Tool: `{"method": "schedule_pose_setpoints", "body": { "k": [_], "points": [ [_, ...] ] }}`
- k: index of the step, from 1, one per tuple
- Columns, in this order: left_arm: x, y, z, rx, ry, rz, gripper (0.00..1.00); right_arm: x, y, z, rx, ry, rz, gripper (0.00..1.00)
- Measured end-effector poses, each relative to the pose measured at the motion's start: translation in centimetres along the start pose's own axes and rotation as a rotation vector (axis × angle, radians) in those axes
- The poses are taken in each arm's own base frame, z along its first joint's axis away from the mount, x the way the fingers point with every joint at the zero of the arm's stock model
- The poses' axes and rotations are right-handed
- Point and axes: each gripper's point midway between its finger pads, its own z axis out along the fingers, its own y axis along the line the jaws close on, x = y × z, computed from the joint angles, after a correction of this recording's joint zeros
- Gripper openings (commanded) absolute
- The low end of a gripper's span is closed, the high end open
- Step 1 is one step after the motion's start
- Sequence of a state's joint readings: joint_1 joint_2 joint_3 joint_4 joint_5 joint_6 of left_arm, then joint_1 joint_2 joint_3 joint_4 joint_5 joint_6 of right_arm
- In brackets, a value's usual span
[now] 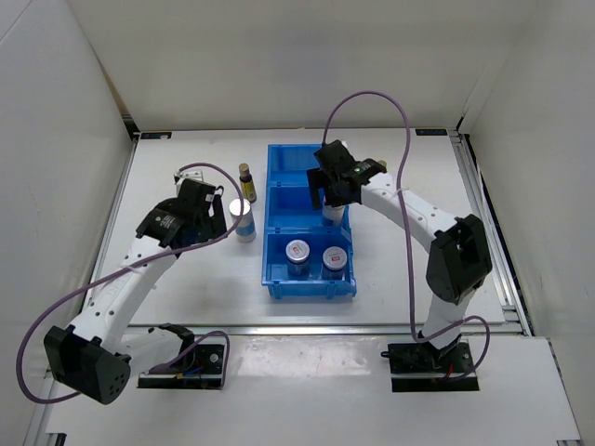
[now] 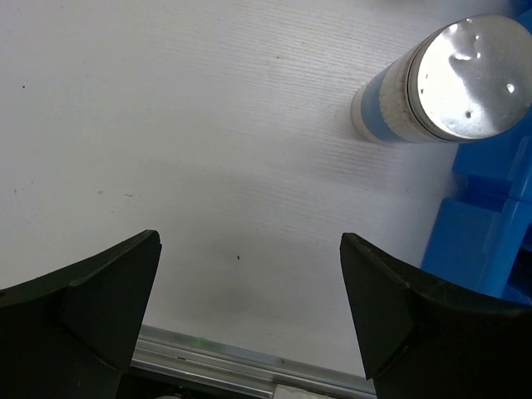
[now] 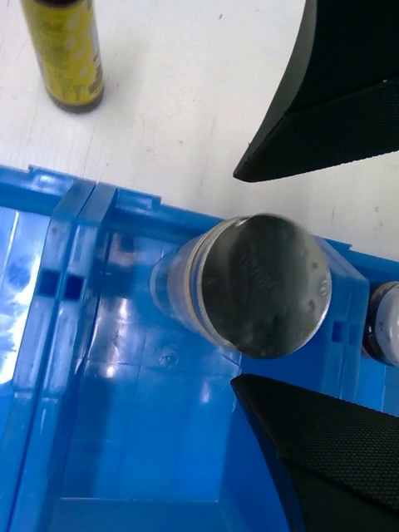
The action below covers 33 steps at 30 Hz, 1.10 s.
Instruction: Organize the condiment bottles
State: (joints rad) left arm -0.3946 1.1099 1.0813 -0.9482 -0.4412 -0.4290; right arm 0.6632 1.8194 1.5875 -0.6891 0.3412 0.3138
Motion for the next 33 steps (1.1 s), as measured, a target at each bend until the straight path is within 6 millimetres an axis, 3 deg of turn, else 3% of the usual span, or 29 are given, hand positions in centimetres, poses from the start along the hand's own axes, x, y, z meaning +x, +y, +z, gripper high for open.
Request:
{"method": "schedule_pose_setpoints", "body": {
  "k": [4, 9, 11, 13, 15, 18, 21, 30, 32, 33],
  "points": [
    [0.3, -0.4, 0.4, 0.011, 0.023, 0.015, 1.0, -0.1, -1.6, -1.8, 0.049, -0.046, 0.033, 1.0],
    [0.6, -1.9, 0.4, 0.086, 0.049, 0.011, 1.0, -0.3, -4.1, -7.8, 0.082, -0.202, 0.119, 1.0],
    [0.5, -3.0, 0.2, 0.143, 0.052, -0.001, 1.0, 0.4, -5.2, -10.6, 0.061, -0.273, 0.184, 1.0],
    [-0.2, -4.2, 0.0, 0.196, 0.044, -0.016, 1.0, 1.9, -5.7, -12.2, 0.028, -0.31, 0.248, 1.0],
    [-1.3, -5.4, 0.1, 0.233, 0.034, -0.029, 1.0, 3.8, -5.7, -12.1, 0.01, -0.302, 0.289, 1.0],
    [-3.1, -7.2, 0.8, 0.271, 0.029, -0.034, 1.0, 7.3, -4.8, -10.2, 0.011, -0.224, 0.294, 1.0],
    [-4.1, -8.9, 2.1, 0.297, 0.039, -0.031, 1.0, 9.1, -4.2, -8.6, 0.023, -0.164, 0.277, 1.0],
    [-3.2, -11.5, 7.1, 0.283, 0.145, 0.011, 0.99, 9.8, -1.8, -8.8, 0.022, -0.181, 0.209, 1.0],
    [-2.6, -11.7, 8.2, 0.272, 0.17, 0.018, 0.93, 9.7, -1.6, -9.0, 0.022, -0.192, 0.2, 1.0],
    [-2.3, -11.8, 8.5, 0.267, 0.181, 0.021, 0.84, 9.6, -1.6, -9.2, 0.023, -0.199, 0.2, 1.0]
  ]
}}
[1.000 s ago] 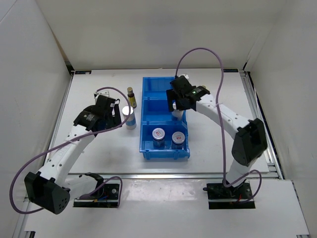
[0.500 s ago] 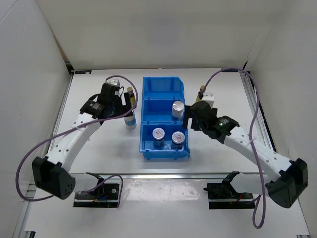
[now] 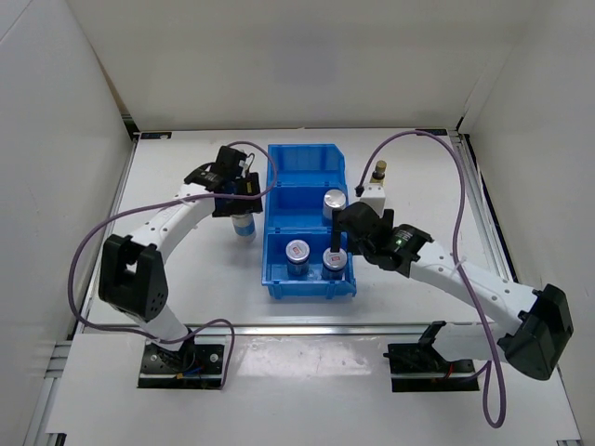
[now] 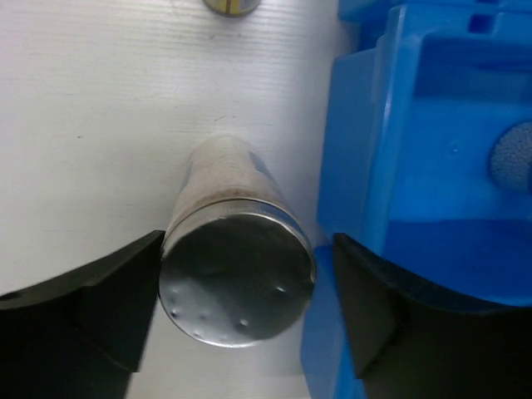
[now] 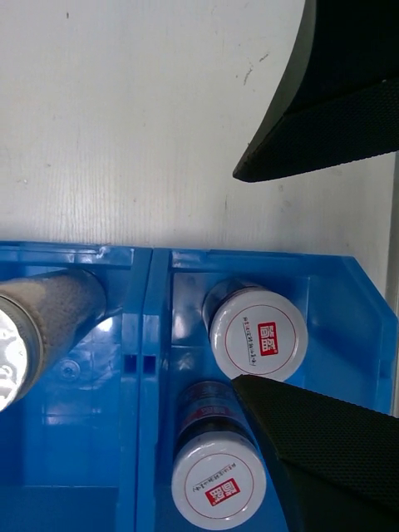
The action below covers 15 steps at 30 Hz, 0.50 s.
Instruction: Organize the condiment bottles
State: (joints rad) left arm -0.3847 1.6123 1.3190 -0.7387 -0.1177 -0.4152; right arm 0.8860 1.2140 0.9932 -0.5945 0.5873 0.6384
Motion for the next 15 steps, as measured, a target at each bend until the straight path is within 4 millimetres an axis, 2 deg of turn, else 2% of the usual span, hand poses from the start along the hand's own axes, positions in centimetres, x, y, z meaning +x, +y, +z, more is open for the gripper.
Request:
{"method": "schedule_pose_setpoints", "body": {
  "k": [2, 3, 4, 8, 11, 13, 15],
  "points": [
    [0.3, 0.2, 0.6, -0.01, 0.018, 0.007, 0.74, -0.3, -0.2, -0.1, 0.008, -0.013, 0.006, 1.0],
    [0.4, 0.2, 0.8, -0.012, 0.022, 0.008, 0.62, -0.4, -0.3, -0.2, 0.01, -0.019, 0.008, 1.0],
    [0.3, 0.3, 0.8, -0.011, 0.022, 0.009, 0.57, -0.5, -0.3, -0.2, 0.013, -0.023, 0.01, 1.0],
    [-0.1, 0.3, 0.1, -0.01, 0.012, 0.012, 0.46, -0.6, -0.5, -0.2, 0.021, -0.031, 0.013, 1.0],
    [-1.6, -0.1, -2.4, 0.001, -0.033, 0.011, 0.44, -0.7, -0.5, -0.3, 0.023, -0.035, 0.015, 1.0],
    [-3.8, -0.9, -5.2, 0.022, -0.114, 0.012, 0.42, -0.8, -0.5, -0.3, 0.022, -0.036, 0.017, 1.0],
    [-6.4, -2.5, -9.0, 0.074, -0.223, 0.015, 0.42, -0.8, -0.6, -0.3, 0.024, -0.038, 0.019, 1.0]
  ]
}}
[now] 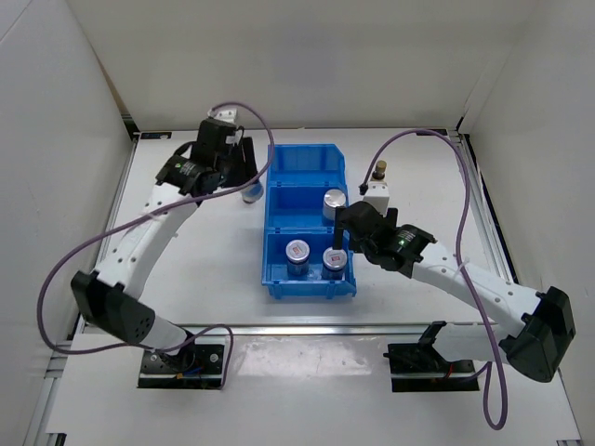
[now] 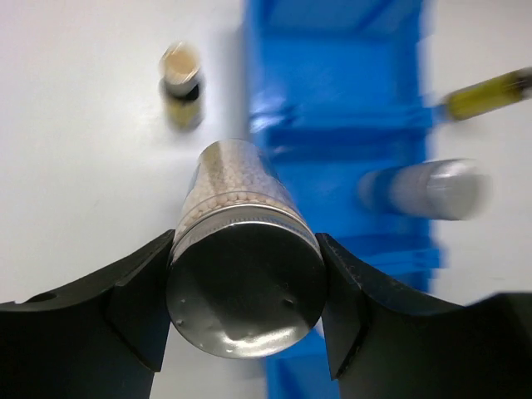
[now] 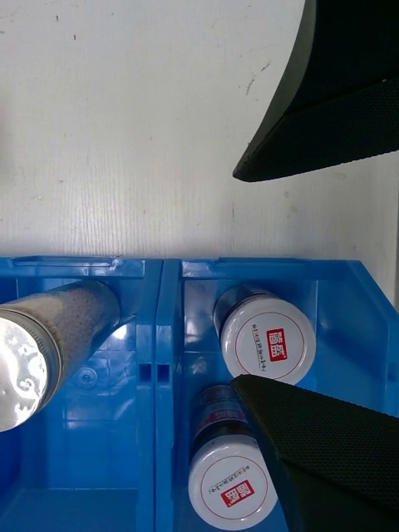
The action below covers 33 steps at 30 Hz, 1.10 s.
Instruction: Organize the condiment bottles
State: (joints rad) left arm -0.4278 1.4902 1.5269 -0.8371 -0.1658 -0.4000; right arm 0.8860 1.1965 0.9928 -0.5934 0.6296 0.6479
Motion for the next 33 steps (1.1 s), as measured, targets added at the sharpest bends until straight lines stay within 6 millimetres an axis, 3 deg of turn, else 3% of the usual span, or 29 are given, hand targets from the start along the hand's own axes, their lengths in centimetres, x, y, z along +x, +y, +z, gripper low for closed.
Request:
{"method": "schedule_pose_setpoints", "body": {
  "k": [4, 7, 9, 12, 16, 18, 23, 30, 33],
  "points": [
    [-5.2, -4.9, -5.8, 0.15, -0.181, 0.012, 0.4, -0.2, 0.0, -0.2, -0.002, -0.006, 0.008, 1.0],
    [-6.5, -8.1, -7.4, 0.238, -0.226, 0.033, 0.38, -0.4, -0.2, -0.4, -0.006, -0.021, 0.027, 1.0],
    [-6.1, -9.5, -6.3, 0.256, -0.203, 0.05, 0.38, -0.5, -0.3, -0.6, -0.008, -0.03, 0.038, 1.0],
    [-3.9, -10.4, -2.0, 0.225, -0.112, 0.079, 0.37, -0.6, -0.6, -0.9, -0.008, -0.044, 0.055, 1.0],
    [1.1, -9.9, 4.2, 0.152, 0.053, 0.119, 0.37, -0.8, -0.6, -1.0, -0.01, -0.05, 0.064, 1.0],
    [3.3, -9.4, 6.1, 0.126, 0.119, 0.131, 0.38, -0.8, -0.6, -1.0, -0.01, -0.05, 0.065, 1.0],
    [5.5, -9.1, 7.7, 0.108, 0.181, 0.139, 0.45, -0.8, -0.6, -1.0, -0.01, -0.051, 0.069, 1.0],
    [5.7, -9.7, 8.7, 0.116, 0.176, 0.141, 0.8, -0.8, -0.6, -1.0, -0.011, -0.051, 0.072, 1.0],
    [6.3, -9.7, 9.7, 0.109, 0.192, 0.14, 0.86, -0.8, -0.6, -1.0, -0.011, -0.051, 0.072, 1.0]
  ]
}}
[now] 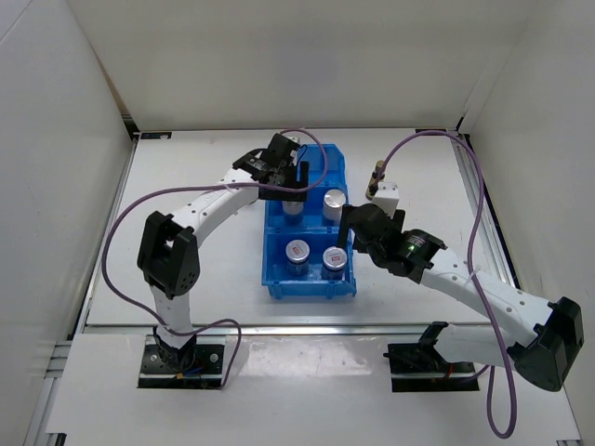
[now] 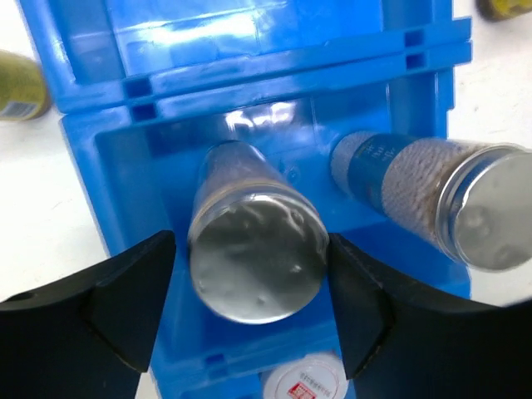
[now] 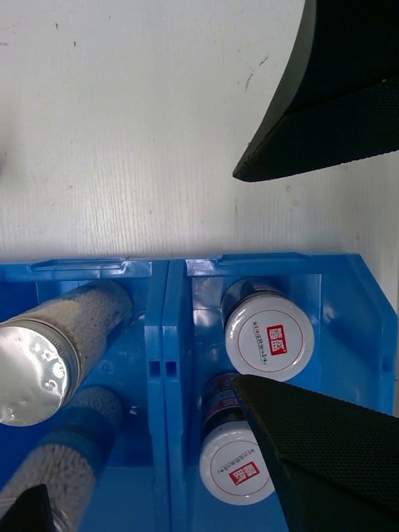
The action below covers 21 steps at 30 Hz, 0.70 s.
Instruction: Organize the condiment bottles
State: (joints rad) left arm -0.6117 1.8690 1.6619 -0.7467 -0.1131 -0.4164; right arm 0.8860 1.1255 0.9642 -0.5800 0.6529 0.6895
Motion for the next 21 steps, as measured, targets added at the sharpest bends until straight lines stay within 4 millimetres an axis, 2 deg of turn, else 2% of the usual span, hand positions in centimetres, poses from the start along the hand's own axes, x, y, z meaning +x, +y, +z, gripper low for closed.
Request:
{"method": "schedule_pose_setpoints", "body": {
  "k": [3, 7, 9, 10, 12, 15, 18, 20, 21],
  "points": [
    [-0.1, -0.2, 0.6, 0.004, -0.002, -0.004, 0.93, 0.0, 0.0, 0.0, 0.0, -0.001, 0.001, 1.0],
    [-0.7, -0.4, 0.4, 0.009, -0.013, -0.004, 0.94, -0.1, -0.1, 0.0, 0.004, -0.004, 0.001, 1.0],
    [-1.5, -0.7, 0.0, 0.017, -0.032, -0.006, 0.95, -0.1, -0.1, 0.0, 0.005, -0.005, 0.002, 1.0],
    [-2.0, -0.8, -0.5, 0.019, -0.047, -0.008, 1.0, -0.1, -0.1, 0.0, 0.005, -0.005, 0.004, 1.0],
    [-2.7, -0.6, -2.0, 0.013, -0.075, -0.001, 1.0, -0.1, -0.1, 0.0, 0.005, -0.005, 0.009, 1.0],
    [-4.5, 0.1, -6.4, 0.003, -0.162, 0.007, 1.0, -0.2, -0.1, 0.0, 0.008, -0.008, 0.013, 1.0],
    [-7.0, 1.5, -14.0, -0.007, -0.341, 0.005, 1.0, -0.2, -0.1, 0.0, 0.011, -0.011, 0.016, 1.0],
    [-7.2, 3.6, -19.4, -0.037, -0.473, -0.017, 1.0, -0.2, -0.2, 0.0, 0.014, -0.012, 0.016, 1.0],
    [-6.5, 5.1, -21.7, -0.065, -0.53, -0.032, 1.0, -0.2, -0.2, 0.0, 0.014, -0.012, 0.015, 1.0]
  ]
}}
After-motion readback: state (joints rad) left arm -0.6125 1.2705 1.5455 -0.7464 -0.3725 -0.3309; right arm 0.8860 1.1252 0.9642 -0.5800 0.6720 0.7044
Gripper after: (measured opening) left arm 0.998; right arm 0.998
